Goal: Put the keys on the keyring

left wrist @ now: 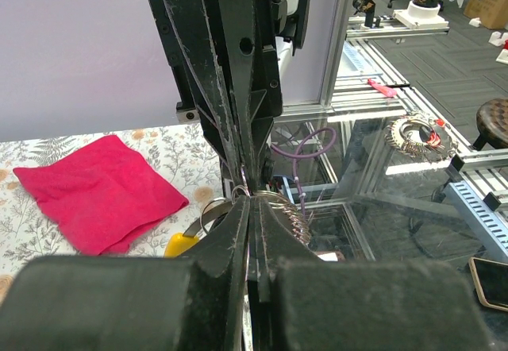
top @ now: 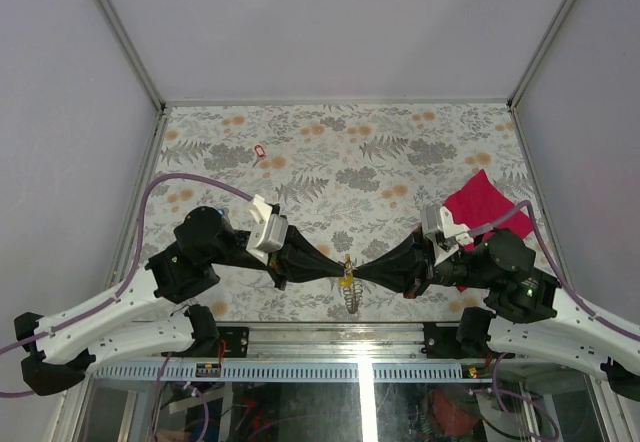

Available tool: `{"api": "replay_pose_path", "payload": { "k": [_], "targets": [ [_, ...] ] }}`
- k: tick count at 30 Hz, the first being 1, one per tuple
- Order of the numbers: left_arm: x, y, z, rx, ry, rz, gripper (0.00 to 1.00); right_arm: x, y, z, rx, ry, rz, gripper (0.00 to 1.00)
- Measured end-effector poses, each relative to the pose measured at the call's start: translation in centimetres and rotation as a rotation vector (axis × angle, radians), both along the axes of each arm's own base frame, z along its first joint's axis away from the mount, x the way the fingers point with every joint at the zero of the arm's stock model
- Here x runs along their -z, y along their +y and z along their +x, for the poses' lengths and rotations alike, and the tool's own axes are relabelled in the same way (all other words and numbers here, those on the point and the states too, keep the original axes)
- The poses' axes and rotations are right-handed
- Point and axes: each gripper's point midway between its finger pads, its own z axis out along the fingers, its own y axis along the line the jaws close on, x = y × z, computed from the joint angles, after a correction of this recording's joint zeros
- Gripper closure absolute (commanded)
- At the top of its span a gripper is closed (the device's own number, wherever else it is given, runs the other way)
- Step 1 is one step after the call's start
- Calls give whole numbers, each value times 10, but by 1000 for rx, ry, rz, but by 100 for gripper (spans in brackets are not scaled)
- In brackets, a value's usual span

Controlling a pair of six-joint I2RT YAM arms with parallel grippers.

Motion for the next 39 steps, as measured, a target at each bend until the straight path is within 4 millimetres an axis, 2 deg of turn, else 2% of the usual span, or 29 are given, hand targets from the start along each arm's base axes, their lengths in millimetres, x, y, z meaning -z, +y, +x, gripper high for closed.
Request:
{"api": "replay_pose_path", "payload": {
  "k": [25, 39],
  "targets": [
    [3, -4, -4, 41, 2, 21, 100, -8, -11, 7, 68, 13, 32, 100],
    [3, -5, -1, 26, 0, 22, 100, -8, -18, 4, 66, 2, 32, 100]
  ]
}}
